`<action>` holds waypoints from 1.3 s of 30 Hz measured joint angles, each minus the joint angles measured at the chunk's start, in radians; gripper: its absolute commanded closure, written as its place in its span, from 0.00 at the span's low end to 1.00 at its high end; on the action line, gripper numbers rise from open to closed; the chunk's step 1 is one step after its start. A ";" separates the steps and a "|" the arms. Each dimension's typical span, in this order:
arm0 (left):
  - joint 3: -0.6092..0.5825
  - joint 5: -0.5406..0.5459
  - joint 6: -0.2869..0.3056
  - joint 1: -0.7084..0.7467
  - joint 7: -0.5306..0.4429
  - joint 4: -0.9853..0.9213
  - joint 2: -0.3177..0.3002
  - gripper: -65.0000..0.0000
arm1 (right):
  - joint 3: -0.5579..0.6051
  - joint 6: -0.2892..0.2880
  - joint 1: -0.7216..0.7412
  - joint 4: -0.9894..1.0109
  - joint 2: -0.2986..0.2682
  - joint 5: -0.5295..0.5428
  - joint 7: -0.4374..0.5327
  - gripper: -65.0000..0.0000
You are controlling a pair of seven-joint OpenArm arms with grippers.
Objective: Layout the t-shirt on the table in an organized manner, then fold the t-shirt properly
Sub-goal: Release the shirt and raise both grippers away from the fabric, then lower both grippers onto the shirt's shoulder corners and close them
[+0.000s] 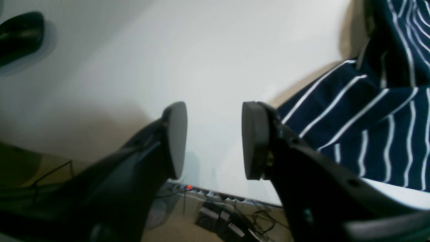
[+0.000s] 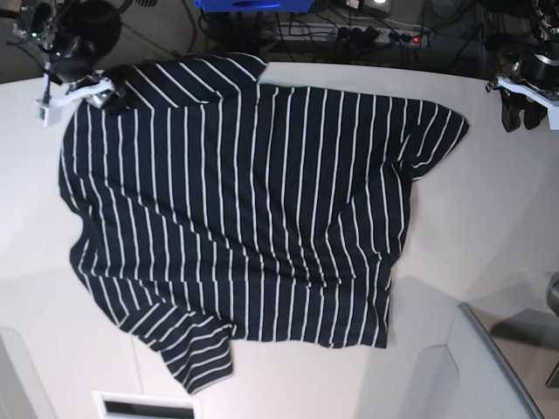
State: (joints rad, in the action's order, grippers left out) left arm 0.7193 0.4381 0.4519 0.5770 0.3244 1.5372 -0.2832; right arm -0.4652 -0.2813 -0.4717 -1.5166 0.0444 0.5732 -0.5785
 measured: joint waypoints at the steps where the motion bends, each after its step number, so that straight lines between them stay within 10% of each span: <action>1: 0.000 0.001 0.001 -0.001 -0.001 -0.008 0.000 0.60 | 0.009 0.000 0.000 0.000 0.000 0.000 0.000 0.43; 9: 0.001 0.000 0.009 -0.001 -0.004 -0.087 0.000 0.60 | 0.011 0.000 0.003 0.000 0.002 0.003 0.000 0.43; 16: 0.005 -0.003 0.180 -0.006 -0.004 -0.145 0.000 0.60 | 0.011 0.000 0.003 0.000 0.002 0.003 0.000 0.44; 23: 0.005 -0.003 0.204 -0.006 -0.007 -0.167 0.025 0.60 | 0.011 0.004 0.002 0.008 0.003 -0.007 -0.035 1.00; 39: 0.006 0.031 0.204 -0.072 0.003 -0.231 0.034 0.49 | 0.011 0.004 -0.003 0.010 0.002 -0.008 -0.034 1.00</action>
State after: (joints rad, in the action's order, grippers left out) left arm 0.7258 0.4690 0.6556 0.5045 0.3279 1.3060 -0.2493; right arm -0.4541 -0.2775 -0.4747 -1.5066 0.0467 0.5655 -0.6125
